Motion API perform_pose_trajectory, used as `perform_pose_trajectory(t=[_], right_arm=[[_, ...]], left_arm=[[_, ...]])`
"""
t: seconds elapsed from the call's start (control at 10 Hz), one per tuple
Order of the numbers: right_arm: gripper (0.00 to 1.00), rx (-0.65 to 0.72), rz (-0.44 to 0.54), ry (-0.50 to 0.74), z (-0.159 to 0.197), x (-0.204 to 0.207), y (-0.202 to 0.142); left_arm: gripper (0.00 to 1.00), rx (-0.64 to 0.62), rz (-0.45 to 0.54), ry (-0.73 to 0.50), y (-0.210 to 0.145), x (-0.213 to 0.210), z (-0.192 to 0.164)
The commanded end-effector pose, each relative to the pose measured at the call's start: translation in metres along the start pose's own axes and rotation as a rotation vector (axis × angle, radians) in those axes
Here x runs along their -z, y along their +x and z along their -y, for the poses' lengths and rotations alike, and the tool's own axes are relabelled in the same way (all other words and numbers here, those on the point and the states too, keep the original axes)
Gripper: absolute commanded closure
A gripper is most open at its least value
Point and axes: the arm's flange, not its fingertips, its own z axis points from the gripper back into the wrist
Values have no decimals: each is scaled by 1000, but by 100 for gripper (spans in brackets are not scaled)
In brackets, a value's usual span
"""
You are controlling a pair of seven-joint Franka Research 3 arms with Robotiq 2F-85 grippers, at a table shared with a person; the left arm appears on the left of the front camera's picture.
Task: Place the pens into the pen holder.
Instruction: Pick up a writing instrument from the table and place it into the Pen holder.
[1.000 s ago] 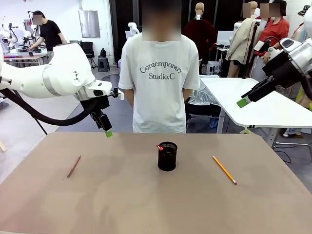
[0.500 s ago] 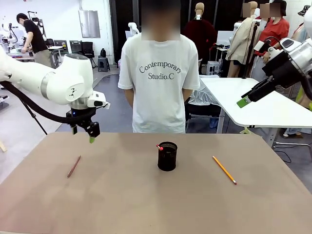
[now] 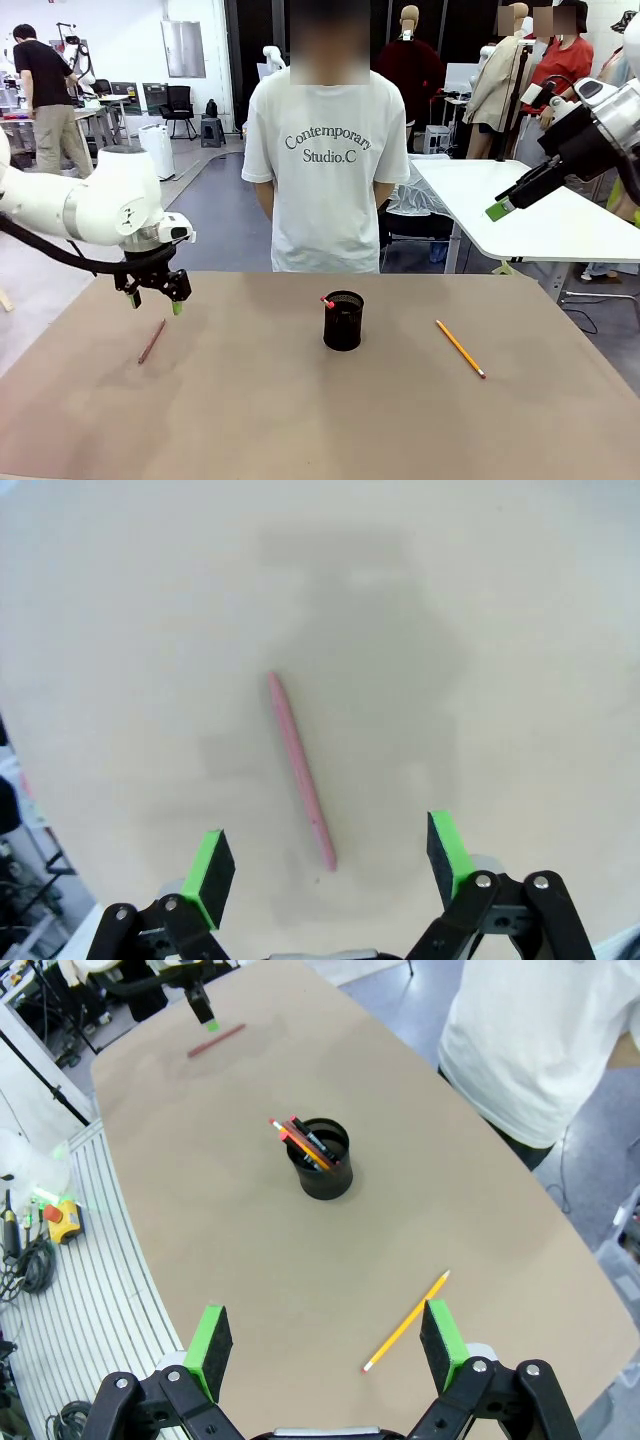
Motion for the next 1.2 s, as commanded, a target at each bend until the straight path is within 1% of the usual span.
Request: perform_pose_trajectory(t=[0.0, 0.1, 0.2, 0.3, 0.5, 0.6, 0.8, 1.1], right_arm=[[0, -3, 11, 7, 0, 0, 1], [0, -3, 11, 7, 0, 0, 1], [0, -3, 11, 7, 0, 0, 1], [0, -3, 11, 7, 0, 0, 1], [0, -3, 11, 7, 0, 0, 1], [0, -3, 11, 7, 0, 0, 1], [0, -3, 11, 7, 0, 0, 1], [0, -3, 11, 7, 0, 0, 1]], left_arm=[[0, 3, 37, -37, -9, 11, -7], [0, 15, 31, -36, -8, 11, -7], [0, 72, 35, -16, -7, -7, -1], [0, -16, 21, -19, -4, 12, -6], [0, -16, 21, -19, -4, 12, -6], [0, 10, 25, -19, -4, 10, -3], [0, 27, -13, -28, 12, 29, -12], [0, -5, -18, -21, 19, 43, -19]])
